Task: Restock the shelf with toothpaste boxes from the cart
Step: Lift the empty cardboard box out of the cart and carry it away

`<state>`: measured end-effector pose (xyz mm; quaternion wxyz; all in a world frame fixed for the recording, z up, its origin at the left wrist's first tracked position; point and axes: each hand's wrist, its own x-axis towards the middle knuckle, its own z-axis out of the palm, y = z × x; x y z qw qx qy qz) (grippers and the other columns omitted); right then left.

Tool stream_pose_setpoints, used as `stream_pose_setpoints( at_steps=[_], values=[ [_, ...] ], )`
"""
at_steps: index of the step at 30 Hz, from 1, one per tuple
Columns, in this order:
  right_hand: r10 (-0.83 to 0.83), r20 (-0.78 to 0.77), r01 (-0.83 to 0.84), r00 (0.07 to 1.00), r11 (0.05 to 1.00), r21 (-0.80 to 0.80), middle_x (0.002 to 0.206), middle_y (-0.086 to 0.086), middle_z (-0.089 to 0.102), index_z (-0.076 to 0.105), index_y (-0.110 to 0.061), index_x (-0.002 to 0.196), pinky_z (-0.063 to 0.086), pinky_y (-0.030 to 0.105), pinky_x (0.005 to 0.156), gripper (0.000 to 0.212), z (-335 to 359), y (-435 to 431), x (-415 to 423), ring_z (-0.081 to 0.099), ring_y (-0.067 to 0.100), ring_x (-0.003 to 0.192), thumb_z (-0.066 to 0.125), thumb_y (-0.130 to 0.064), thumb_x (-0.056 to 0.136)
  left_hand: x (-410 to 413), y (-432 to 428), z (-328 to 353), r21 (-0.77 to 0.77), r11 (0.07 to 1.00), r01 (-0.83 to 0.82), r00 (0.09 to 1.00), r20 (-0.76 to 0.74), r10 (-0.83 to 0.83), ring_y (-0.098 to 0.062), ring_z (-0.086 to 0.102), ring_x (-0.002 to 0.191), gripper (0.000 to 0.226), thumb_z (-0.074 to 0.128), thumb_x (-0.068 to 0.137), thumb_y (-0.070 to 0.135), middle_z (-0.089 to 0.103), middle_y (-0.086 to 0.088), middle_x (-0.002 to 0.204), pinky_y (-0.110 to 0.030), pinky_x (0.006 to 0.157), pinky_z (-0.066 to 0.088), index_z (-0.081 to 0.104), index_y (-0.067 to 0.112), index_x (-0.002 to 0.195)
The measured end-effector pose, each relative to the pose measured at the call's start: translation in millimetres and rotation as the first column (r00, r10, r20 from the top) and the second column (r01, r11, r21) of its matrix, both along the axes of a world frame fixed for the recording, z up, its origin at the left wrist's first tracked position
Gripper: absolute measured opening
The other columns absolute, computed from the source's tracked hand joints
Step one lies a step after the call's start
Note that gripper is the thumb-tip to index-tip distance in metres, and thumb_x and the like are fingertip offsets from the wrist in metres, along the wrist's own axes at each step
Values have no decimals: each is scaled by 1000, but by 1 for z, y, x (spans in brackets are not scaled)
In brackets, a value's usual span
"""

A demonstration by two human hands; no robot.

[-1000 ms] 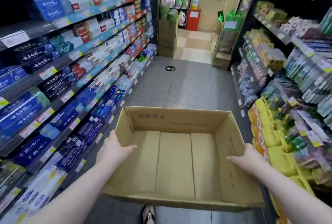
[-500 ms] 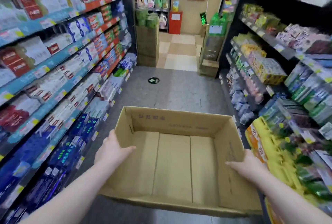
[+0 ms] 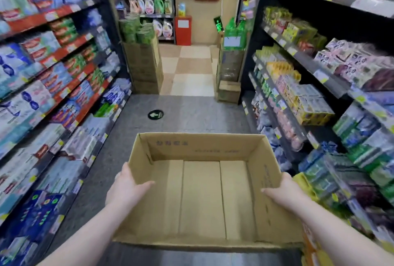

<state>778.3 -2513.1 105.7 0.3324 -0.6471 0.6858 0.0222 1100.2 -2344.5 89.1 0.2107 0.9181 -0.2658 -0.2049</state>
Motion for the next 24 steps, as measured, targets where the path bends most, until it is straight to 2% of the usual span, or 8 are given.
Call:
stream_pose_setpoints(
  at_steps=[4,9,12,17,24],
  values=[
    [38,-49,-38,998,999,-5,123,13,55,36,-10,120,46,37,92,66,12,-65,16,54,32,113,68,-44,74,13,-57,8,-4,1000,-8,1000,3,8,-32,51,120,97,71,69,53,45,-13,138,-42,90,49,21,14,142],
    [41,-32,-41,999,999,17,127,13,53,32,-10,129,46,37,92,73,16,-172,52,53,32,114,68,-44,76,48,-164,6,-18,1000,-20,1000,-14,20,-34,54,114,88,71,69,51,50,-13,132,-42,84,47,28,15,137],
    [29,-52,-29,998,1000,-7,129,13,53,35,-9,129,44,38,95,72,8,-236,77,53,32,117,70,-42,75,73,-233,1,-21,1000,-10,1000,-25,10,-34,53,116,80,71,72,44,51,-14,130,-42,88,45,31,12,134],
    [-42,-33,43,999,999,15,126,14,55,35,-9,128,45,36,91,69,-9,-335,125,54,31,113,70,-38,76,130,-348,-15,-61,996,63,996,-62,-67,-32,53,116,75,70,75,37,53,-12,130,-39,90,45,33,12,135],
    [-158,-9,158,987,986,56,123,15,55,37,-10,124,46,42,92,65,-15,-471,190,54,34,112,71,-37,76,205,-511,-15,-40,988,147,988,-51,-149,-33,54,114,81,71,73,42,52,-10,131,-45,92,48,28,18,138]
  ],
)
